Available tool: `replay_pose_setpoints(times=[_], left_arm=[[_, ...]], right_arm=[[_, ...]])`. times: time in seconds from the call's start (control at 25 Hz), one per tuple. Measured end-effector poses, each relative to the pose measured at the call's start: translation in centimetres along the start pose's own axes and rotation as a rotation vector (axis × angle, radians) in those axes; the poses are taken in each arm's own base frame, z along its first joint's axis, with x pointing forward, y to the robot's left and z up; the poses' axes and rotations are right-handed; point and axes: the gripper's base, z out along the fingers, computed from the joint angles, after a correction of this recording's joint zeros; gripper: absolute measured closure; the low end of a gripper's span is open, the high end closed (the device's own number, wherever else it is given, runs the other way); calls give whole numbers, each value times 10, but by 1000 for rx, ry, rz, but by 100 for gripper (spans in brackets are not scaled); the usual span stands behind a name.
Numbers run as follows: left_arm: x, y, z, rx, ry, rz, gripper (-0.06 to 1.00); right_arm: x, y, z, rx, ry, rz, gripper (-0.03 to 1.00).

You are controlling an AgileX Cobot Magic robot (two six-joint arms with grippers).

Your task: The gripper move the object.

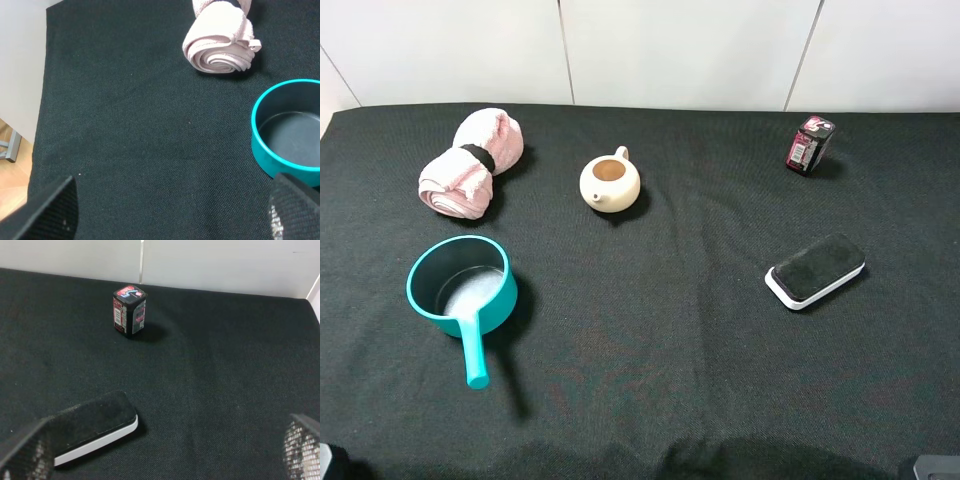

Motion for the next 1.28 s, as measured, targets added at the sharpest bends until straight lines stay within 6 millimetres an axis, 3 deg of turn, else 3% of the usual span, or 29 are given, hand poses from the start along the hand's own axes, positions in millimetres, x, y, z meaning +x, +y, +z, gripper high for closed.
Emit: replay_pose_setpoints(times=[0.64, 0.96, 1.28], left_arm=[[0, 0, 0, 0, 0, 0, 12], [0, 0, 0, 0, 0, 0, 12], [0, 0, 0, 0, 0, 0, 12]], right_arm=[[-6, 1, -3, -14, -20, 13, 27], [-67, -5, 4, -15, 109, -97, 27], [-126, -8, 33, -71, 293, -176, 27]])
